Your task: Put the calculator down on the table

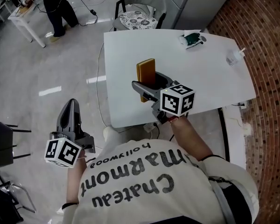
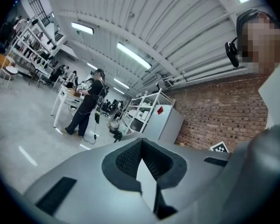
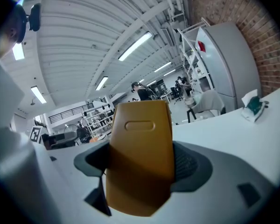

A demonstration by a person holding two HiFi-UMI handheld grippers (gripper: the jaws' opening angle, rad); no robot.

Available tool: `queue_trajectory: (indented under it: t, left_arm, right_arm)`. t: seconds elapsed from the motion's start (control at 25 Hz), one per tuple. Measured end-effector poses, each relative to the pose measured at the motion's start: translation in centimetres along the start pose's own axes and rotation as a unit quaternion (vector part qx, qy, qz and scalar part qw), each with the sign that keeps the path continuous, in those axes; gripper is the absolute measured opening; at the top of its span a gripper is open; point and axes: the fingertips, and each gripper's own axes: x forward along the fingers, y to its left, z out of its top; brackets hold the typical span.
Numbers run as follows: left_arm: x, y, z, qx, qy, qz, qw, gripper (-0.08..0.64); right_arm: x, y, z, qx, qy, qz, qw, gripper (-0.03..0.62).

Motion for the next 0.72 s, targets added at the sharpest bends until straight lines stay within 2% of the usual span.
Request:
queue_trajectory:
  t: [0.16,0.44,0.72]
  left_arm:
    - [2.5,1.3,1.3,-0.001,0.005,-0.020,0.9998,0.002]
    - [9.5,3.2,5.2,0.018,0.016,-0.077,0.9968,0.002]
    - [14.2,4.8,6.5,0.012,0.042,-0.125,0.9911,0.002]
  right_arm:
    - [1.8,-0.6,1.5,0.007,-0.005,-0.014,1.000,0.405]
    - [4.4,-2.1,5.9,0.043,-0.049,-0.053,0.996,0.405]
    - [6.7,-2.9,7.0,0.067,-0.067,-0.089,0.992,0.405]
